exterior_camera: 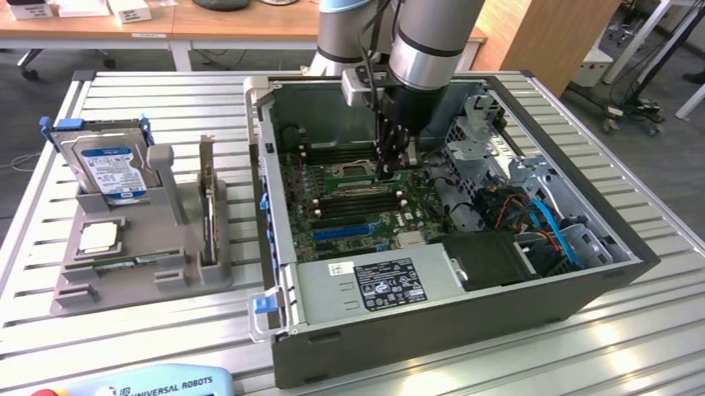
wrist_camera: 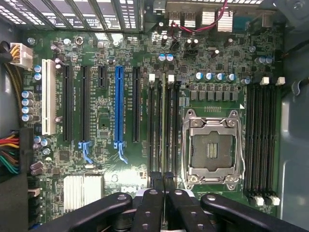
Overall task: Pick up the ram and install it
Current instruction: 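Insert the ram into the slot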
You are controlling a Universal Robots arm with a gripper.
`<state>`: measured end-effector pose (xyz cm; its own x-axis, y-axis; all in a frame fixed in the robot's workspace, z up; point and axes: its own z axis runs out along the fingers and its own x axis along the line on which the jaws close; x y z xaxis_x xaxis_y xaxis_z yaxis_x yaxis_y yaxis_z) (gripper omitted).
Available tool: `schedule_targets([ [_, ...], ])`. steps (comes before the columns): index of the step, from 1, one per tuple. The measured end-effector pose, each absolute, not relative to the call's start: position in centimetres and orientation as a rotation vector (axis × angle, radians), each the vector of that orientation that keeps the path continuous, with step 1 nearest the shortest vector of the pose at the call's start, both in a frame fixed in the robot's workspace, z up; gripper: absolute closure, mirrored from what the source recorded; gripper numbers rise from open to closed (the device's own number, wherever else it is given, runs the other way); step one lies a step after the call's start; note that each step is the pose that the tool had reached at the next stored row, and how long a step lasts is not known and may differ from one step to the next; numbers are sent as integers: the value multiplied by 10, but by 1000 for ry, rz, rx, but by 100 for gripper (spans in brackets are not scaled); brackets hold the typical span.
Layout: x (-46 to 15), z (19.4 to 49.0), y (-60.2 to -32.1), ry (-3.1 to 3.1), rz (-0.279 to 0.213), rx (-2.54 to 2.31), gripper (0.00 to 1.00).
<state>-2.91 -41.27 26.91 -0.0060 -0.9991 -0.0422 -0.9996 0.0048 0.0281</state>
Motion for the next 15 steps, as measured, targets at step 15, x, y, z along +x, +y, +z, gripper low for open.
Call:
schedule_targets([
  [15, -29, 264, -418, 2219, 78, -2208, 89],
])
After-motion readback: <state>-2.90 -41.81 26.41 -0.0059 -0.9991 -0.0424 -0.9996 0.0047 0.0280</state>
